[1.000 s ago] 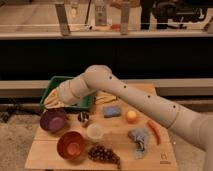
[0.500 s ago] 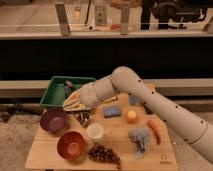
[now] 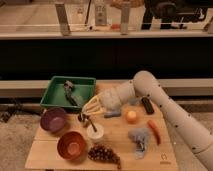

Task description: Place fork in paper cup

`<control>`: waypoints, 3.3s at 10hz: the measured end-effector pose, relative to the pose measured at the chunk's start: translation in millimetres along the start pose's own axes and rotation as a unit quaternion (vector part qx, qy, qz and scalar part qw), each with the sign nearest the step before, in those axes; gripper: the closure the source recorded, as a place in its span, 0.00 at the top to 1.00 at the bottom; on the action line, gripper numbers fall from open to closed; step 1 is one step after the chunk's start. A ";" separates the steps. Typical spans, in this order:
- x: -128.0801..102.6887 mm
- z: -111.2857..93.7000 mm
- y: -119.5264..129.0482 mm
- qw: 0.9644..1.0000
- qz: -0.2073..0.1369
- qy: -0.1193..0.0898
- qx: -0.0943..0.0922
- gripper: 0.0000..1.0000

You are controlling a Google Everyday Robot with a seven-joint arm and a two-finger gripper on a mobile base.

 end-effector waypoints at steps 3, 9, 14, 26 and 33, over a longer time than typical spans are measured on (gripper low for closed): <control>19.3 -4.9 2.2 1.000 -0.003 -0.011 0.002 0.00; 86.2 -16.8 3.7 1.000 -0.014 -0.022 0.004 0.00; 108.1 19.8 -22.3 0.999 0.001 -0.026 -0.027 0.00; 76.7 33.9 27.0 0.998 0.020 0.056 -0.024 0.09; 90.9 15.1 15.9 0.986 -0.063 0.149 0.041 0.77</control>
